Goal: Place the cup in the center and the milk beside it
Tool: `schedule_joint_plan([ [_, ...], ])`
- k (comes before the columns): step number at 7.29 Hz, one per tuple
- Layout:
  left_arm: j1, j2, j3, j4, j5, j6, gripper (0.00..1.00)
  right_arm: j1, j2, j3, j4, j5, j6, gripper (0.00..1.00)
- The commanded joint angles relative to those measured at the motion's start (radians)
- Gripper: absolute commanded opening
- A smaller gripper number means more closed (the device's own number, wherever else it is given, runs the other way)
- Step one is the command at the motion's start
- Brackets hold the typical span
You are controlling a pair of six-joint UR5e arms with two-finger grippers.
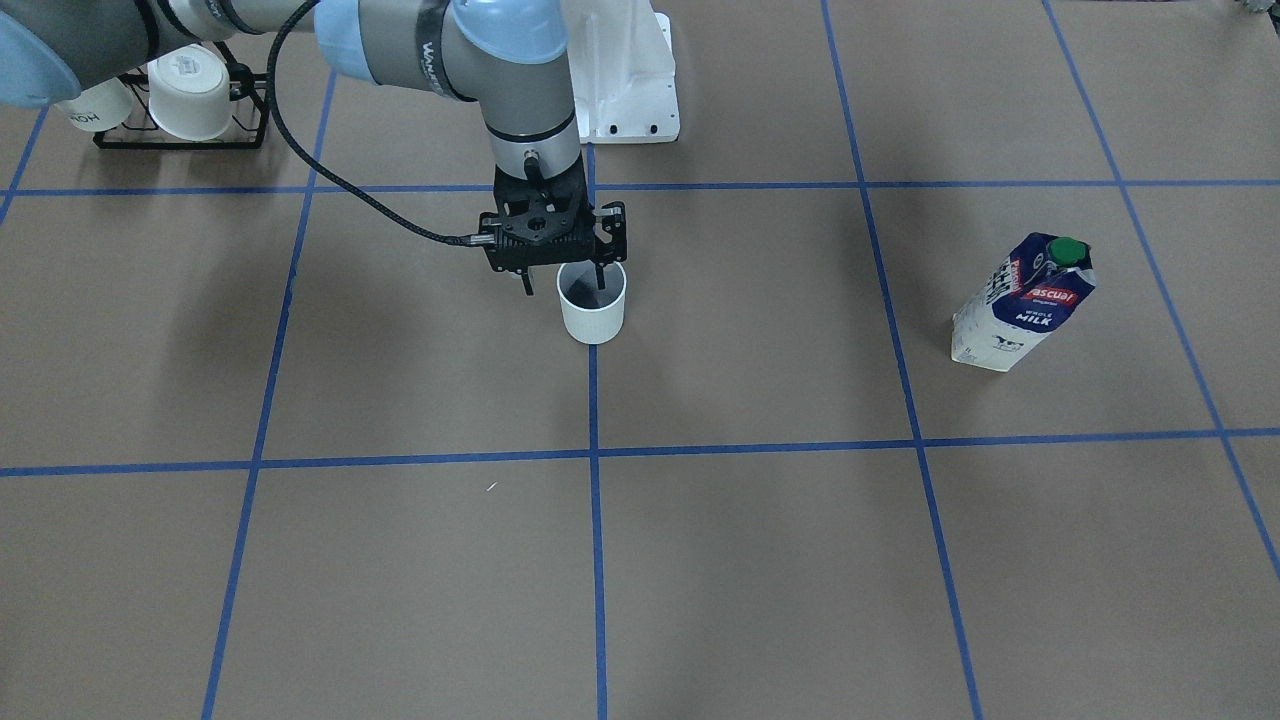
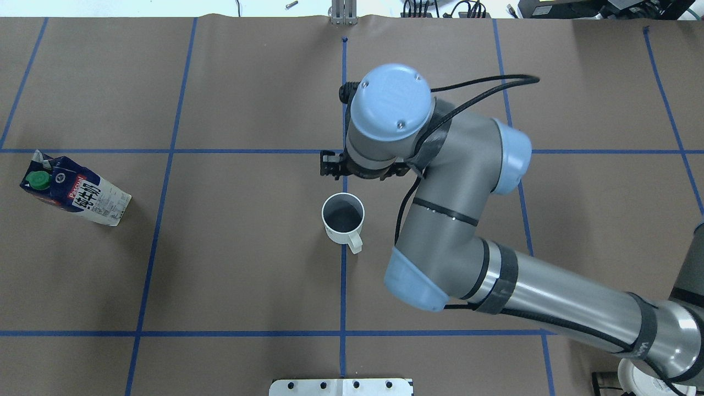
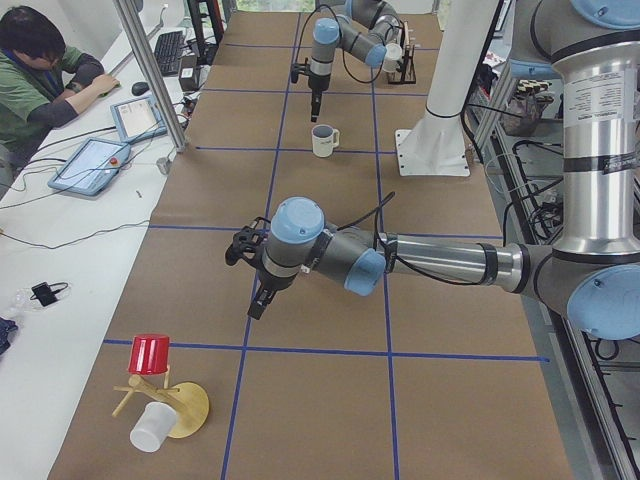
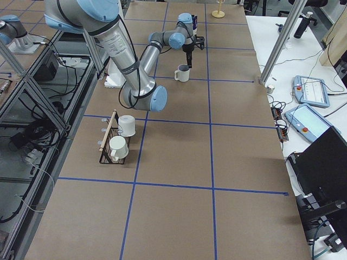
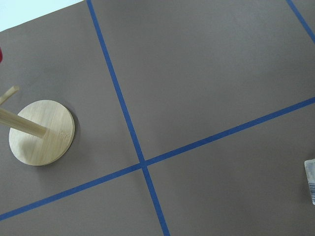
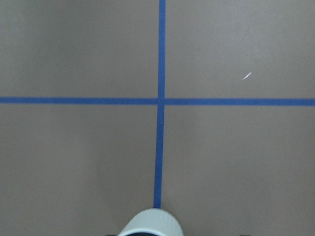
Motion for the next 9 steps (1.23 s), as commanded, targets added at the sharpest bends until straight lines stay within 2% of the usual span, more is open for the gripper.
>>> schedule_joint_plan([
  [1, 0.001, 0.005, 0.002, -0.088, 0.000, -0.004, 1.00, 0.214, -0.111, 0.036, -0.008, 0.135, -0.193, 1.00],
  [2, 0.002, 0.020, -0.002, -0.106, -0.002, -0.002, 1.00, 0.340, -0.232, 0.036, -0.013, 0.263, -0.425, 1.00],
  [3, 0.002, 0.037, -0.002, -0.159, -0.003, -0.002, 1.00, 0.481, -0.298, 0.032, -0.022, 0.314, -0.690, 1.00],
  [4, 0.002, 0.048, -0.005, -0.182, -0.003, -0.005, 1.00, 0.593, -0.391, 0.029, -0.018, 0.374, -0.861, 1.00],
  [5, 0.008, 0.042, -0.013, -0.176, -0.014, -0.005, 1.00, 0.706, -0.493, 0.026, -0.016, 0.397, -1.056, 1.00],
  [6, 0.010, 0.034, -0.013, -0.173, -0.090, -0.068, 1.00, 0.809, -0.614, 0.018, -0.014, 0.396, -1.219, 1.00],
  [7, 0.040, 0.023, -0.039, -0.176, -0.118, -0.222, 1.00, 0.897, -0.706, 0.018, -0.013, 0.393, -1.347, 1.00],
  [9, 0.176, -0.003, -0.103, -0.169, -0.111, -0.464, 1.00, 1.015, -0.847, 0.021, -0.011, 0.389, -1.443, 1.00],
])
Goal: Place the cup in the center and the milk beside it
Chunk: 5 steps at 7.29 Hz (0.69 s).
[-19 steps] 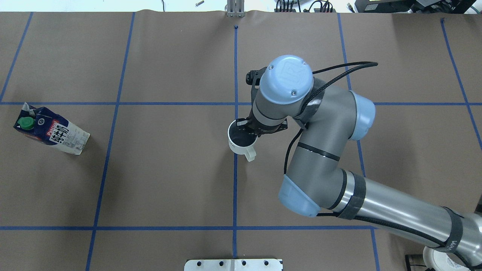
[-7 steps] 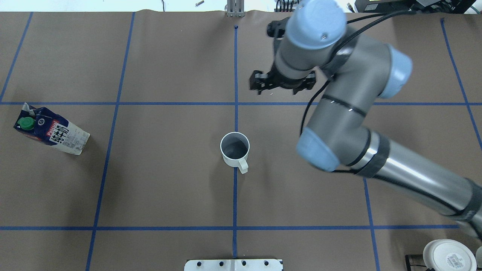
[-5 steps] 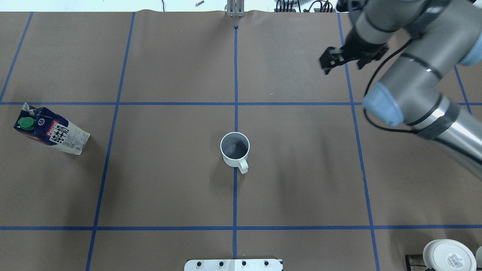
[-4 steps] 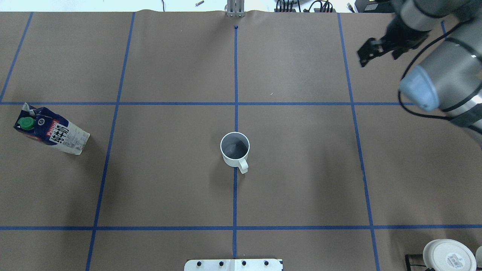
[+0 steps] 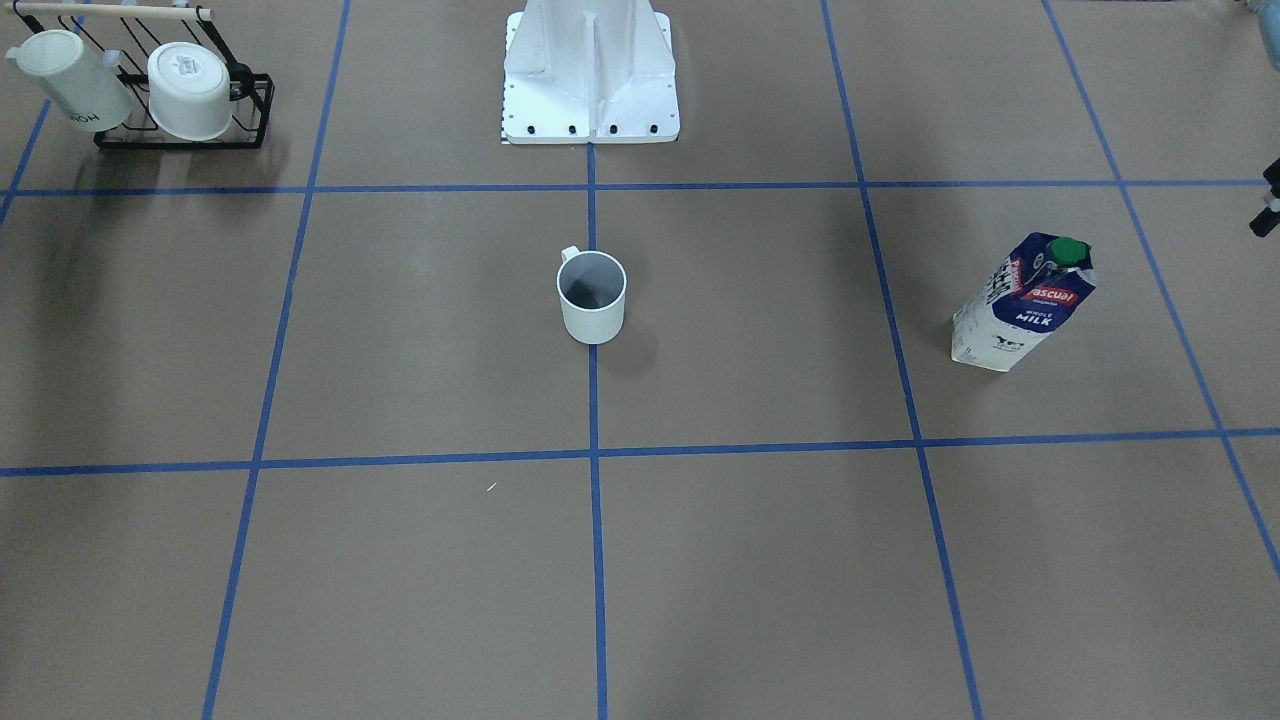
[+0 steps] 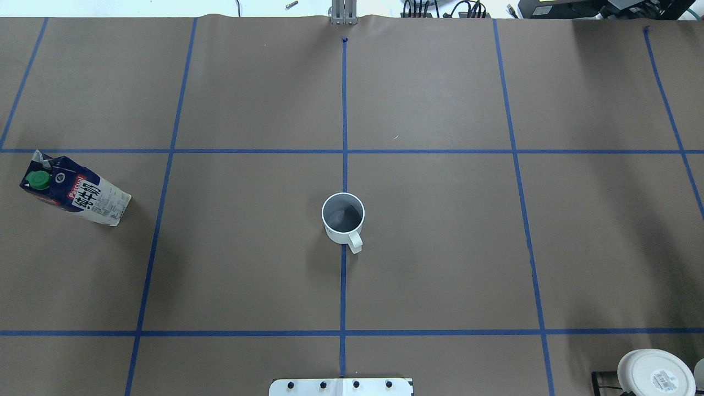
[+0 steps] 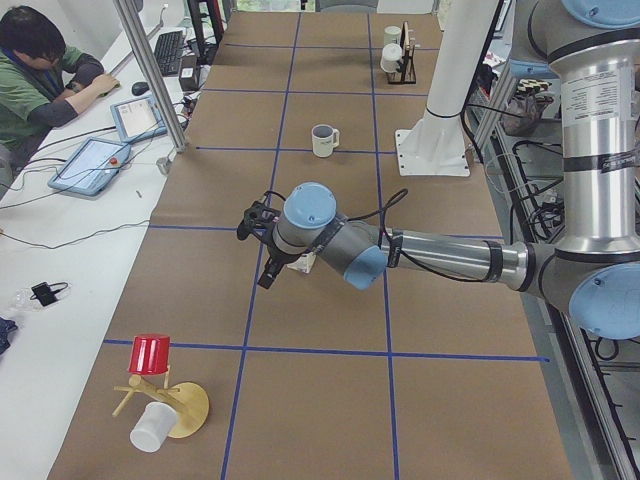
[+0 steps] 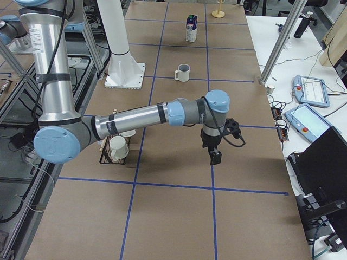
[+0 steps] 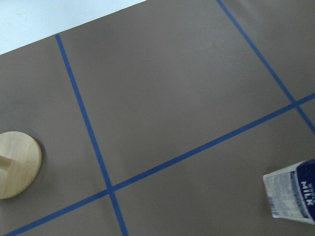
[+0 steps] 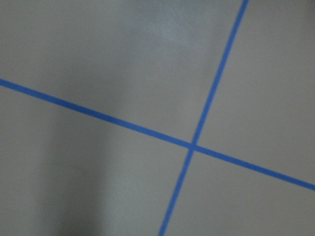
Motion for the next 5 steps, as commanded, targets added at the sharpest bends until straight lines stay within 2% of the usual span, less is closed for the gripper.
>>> schedule_joint_plan([
  [1, 0.153, -0.054, -0.080, 0.034, 0.004, -0.265, 1.00, 0.111, -0.161, -0.006, 0.061, 0.000, -0.066, 1.00],
  [2, 0.205, -0.054, -0.132, 0.088, 0.050, -0.327, 0.99, 0.140, -0.206, -0.032, 0.159, 0.014, -0.063, 1.00],
  [4, 0.306, -0.083, -0.182, 0.206, 0.236, -0.361, 0.99, 0.142, -0.213, -0.046, 0.175, 0.048, -0.066, 1.00],
  [5, 0.371, -0.086, -0.176, 0.208, 0.325, -0.366, 0.99, 0.142, -0.216, -0.046, 0.175, 0.051, -0.066, 1.00],
])
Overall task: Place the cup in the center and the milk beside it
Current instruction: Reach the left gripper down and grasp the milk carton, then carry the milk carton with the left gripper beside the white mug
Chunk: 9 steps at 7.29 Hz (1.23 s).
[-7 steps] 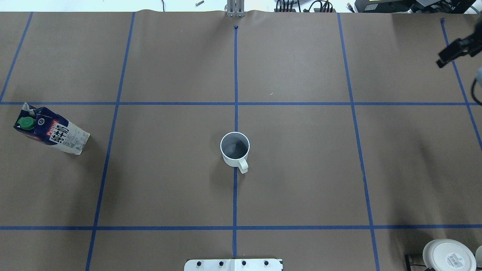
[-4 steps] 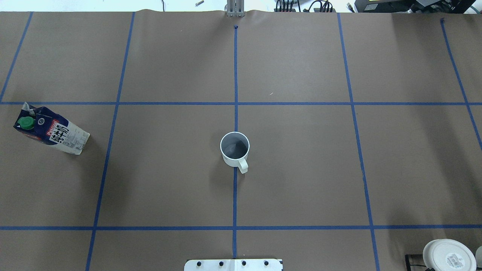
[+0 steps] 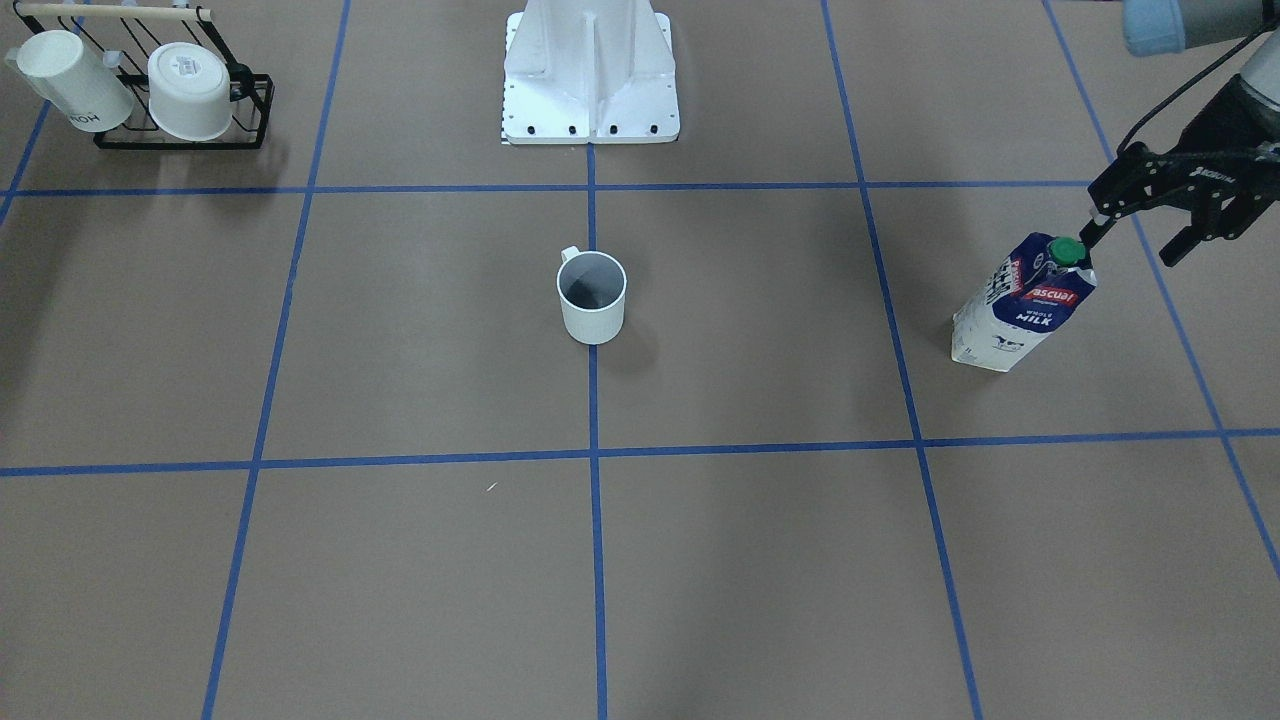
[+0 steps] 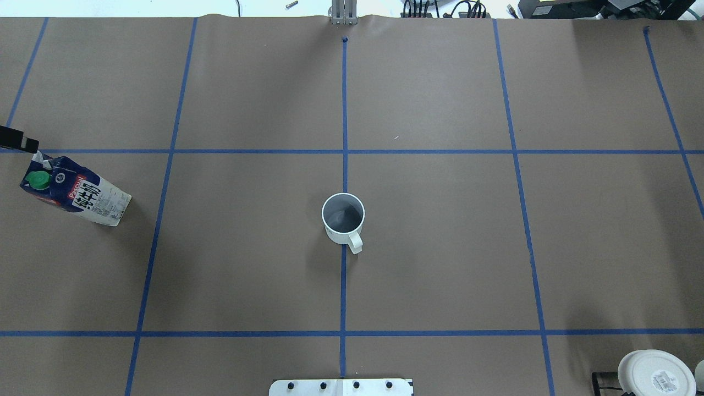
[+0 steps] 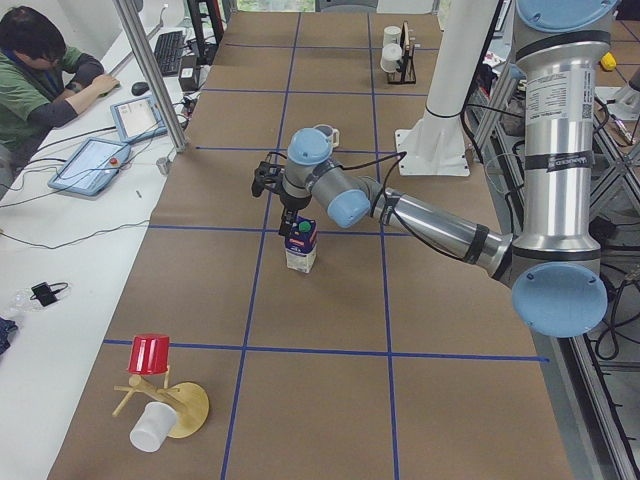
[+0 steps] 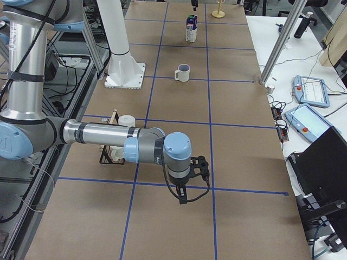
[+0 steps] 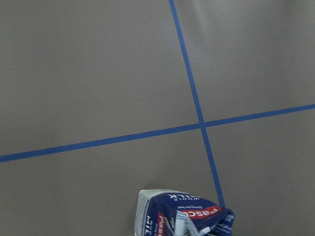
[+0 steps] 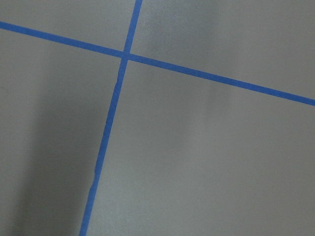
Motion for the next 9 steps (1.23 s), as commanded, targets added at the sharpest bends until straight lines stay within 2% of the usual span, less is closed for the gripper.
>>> schedule_joint_plan([
  [1, 0.115, -0.014, 0.001, 0.028, 0.131, -0.016, 0.99, 0.002, -0.005, -0.003, 0.007, 0.005, -0.001, 1.00],
  [4, 0.166, -0.003, 0.009, 0.027, 0.151, 0.002, 0.97, 0.002, -0.004, -0.005, 0.007, 0.005, 0.003, 1.00],
  [5, 0.187, -0.002, 0.009, 0.027, 0.174, 0.000, 0.79, 0.002, -0.002, -0.005, 0.007, 0.005, 0.004, 1.00],
  [6, 0.189, -0.002, 0.009, 0.025, 0.174, 0.002, 0.34, 0.002, -0.002, -0.011, 0.008, 0.005, 0.007, 1.00],
  [7, 0.192, -0.002, 0.012, 0.025, 0.174, 0.002, 0.00, 0.002, -0.002, -0.011, 0.008, 0.005, 0.007, 1.00],
  [9, 0.191, -0.012, 0.010, 0.023, 0.174, 0.002, 0.00, 0.002, -0.002, -0.014, 0.008, 0.004, 0.009, 1.00],
])
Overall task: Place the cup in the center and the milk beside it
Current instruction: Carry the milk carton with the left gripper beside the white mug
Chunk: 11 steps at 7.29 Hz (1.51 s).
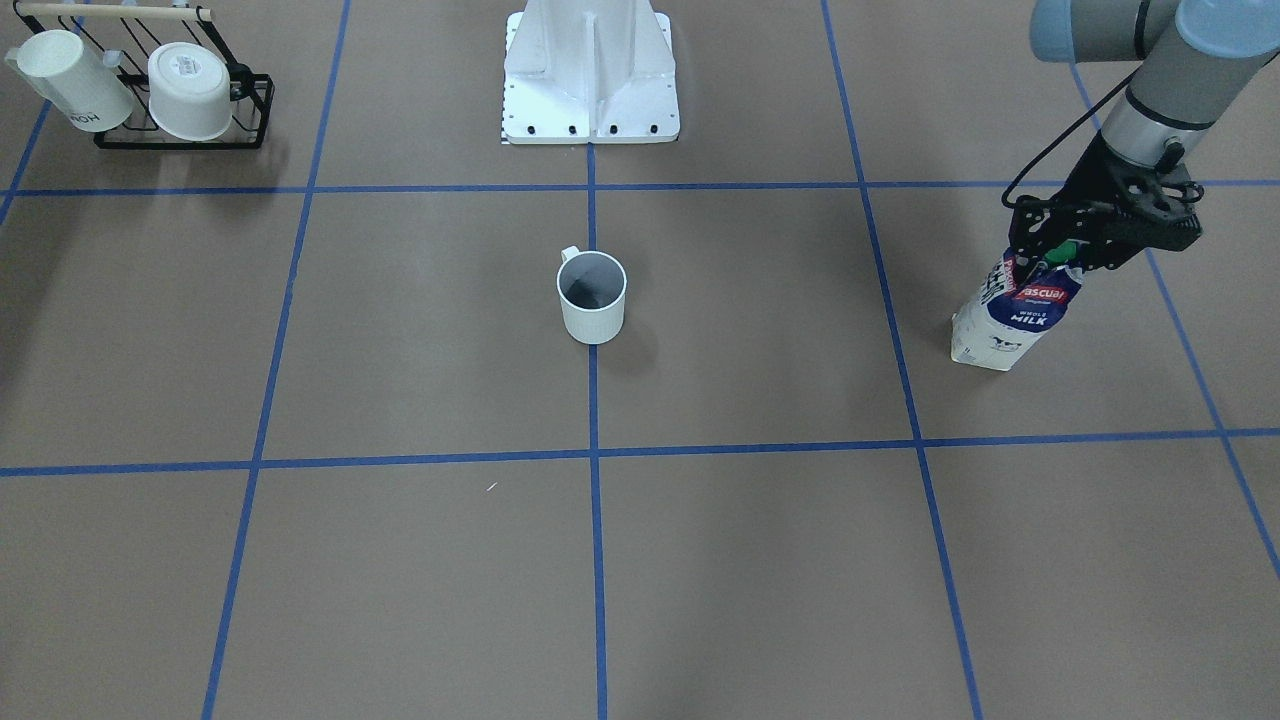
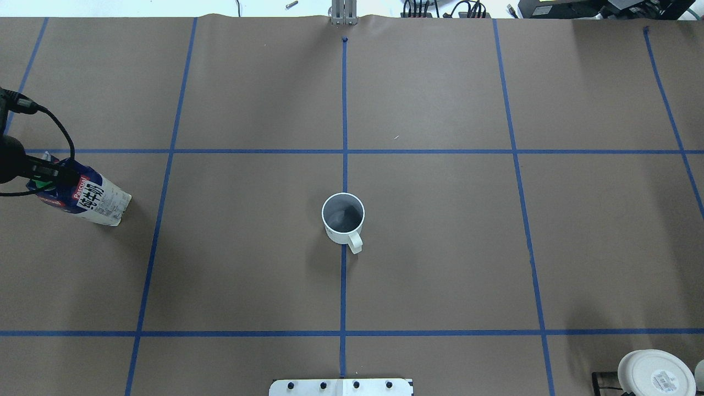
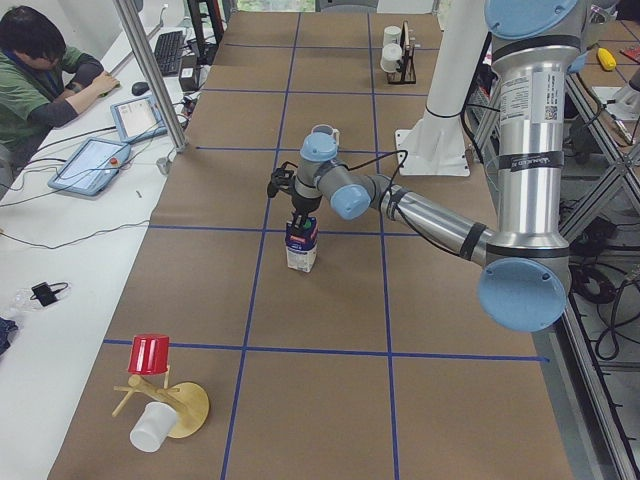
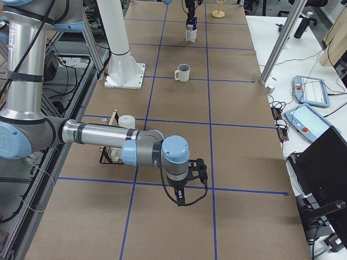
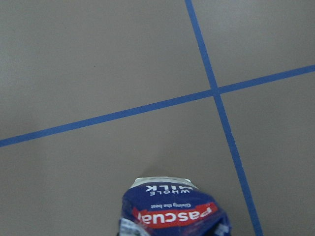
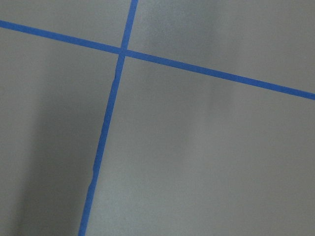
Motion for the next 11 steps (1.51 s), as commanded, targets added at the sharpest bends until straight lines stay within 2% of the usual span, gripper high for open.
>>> schedule_joint_plan([
  [1, -0.003, -0.013, -0.008, -0.003, -0.005, -0.014, 0.00, 0.000, 0.001, -0.003, 0.000, -0.001, 0.001, 1.00],
  [3, -0.006, -0.071, -0.034, 0.006, -0.014, -0.088, 0.00, 0.000, 0.001, -0.003, 0.000, -0.001, 0.000, 1.00],
  [4, -0.002, -0.155, -0.028, 0.026, -0.012, -0.250, 0.00, 0.000, 0.001, -0.003, 0.000, -0.001, 0.000, 1.00],
  [6, 0.104, -0.380, -0.051, 0.254, 0.003, -0.432, 0.00, 0.000, 0.001, -0.006, 0.000, -0.001, -0.002, 1.00],
  [8, 0.283, -0.650, -0.037, 0.571, 0.171, -0.555, 0.00, 0.000, -0.001, -0.009, 0.000, -0.001, -0.002, 1.00],
  [10, 0.363, -0.763, 0.053, 0.594, 0.211, -0.630, 0.00, 0.000, -0.001, -0.014, 0.000, -0.001, 0.000, 1.00],
  [11, 0.397, -0.772, 0.073, 0.592, 0.242, -0.630, 0.00, 0.000, -0.001, -0.016, 0.000, -0.001, 0.000, 1.00],
])
